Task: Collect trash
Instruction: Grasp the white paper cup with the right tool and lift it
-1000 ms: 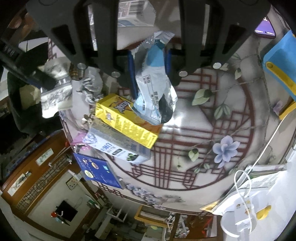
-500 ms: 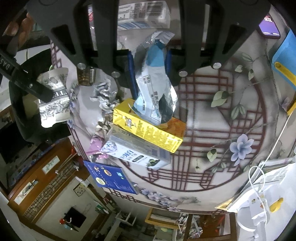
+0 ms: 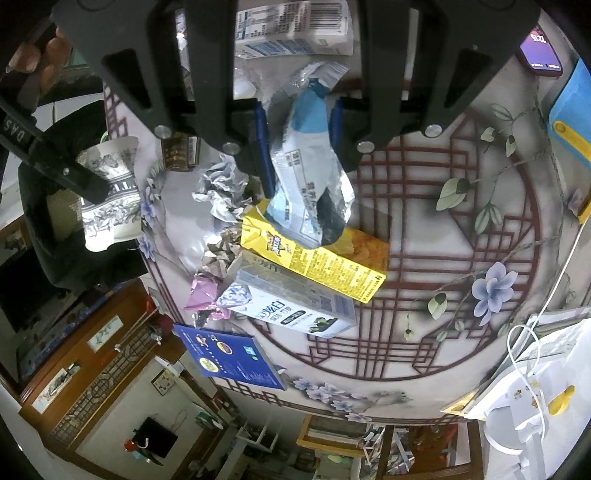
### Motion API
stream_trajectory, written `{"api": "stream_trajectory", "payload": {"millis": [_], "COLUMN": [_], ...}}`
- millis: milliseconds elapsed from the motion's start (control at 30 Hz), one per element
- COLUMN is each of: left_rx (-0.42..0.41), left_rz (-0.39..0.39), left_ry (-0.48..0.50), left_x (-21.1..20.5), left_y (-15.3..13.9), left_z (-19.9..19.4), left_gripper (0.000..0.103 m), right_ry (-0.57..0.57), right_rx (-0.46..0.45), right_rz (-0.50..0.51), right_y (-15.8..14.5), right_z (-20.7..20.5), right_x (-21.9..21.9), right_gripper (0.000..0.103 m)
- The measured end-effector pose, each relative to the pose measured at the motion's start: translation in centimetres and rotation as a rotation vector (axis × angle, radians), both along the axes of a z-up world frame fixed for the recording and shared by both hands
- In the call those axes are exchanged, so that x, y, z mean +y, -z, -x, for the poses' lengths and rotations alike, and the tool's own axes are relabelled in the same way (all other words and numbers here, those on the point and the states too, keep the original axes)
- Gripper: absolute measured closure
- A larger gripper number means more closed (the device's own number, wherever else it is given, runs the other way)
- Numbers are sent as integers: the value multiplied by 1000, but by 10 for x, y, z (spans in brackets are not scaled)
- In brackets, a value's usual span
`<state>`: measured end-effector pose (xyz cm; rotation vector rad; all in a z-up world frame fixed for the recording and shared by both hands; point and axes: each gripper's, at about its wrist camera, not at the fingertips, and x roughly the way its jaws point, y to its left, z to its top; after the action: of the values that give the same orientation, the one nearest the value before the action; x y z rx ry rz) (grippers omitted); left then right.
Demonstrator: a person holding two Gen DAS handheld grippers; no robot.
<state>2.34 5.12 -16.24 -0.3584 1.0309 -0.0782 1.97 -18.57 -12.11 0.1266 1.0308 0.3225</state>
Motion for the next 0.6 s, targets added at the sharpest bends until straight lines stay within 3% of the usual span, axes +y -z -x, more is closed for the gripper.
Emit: {"api": "stream_trajectory", "payload": {"millis": [600], "left_rx": [-1], "left_rz": [3], "left_ry": [-1], "left_x": [-2], "left_y": [2], "left_z": [-1], "left_gripper": [79], "right_ry": [2], "right_rx": [2], "right_rz": [1], "right_y": [0], "right_z": [0], "right_x": [-2], "right_gripper": [55]}}
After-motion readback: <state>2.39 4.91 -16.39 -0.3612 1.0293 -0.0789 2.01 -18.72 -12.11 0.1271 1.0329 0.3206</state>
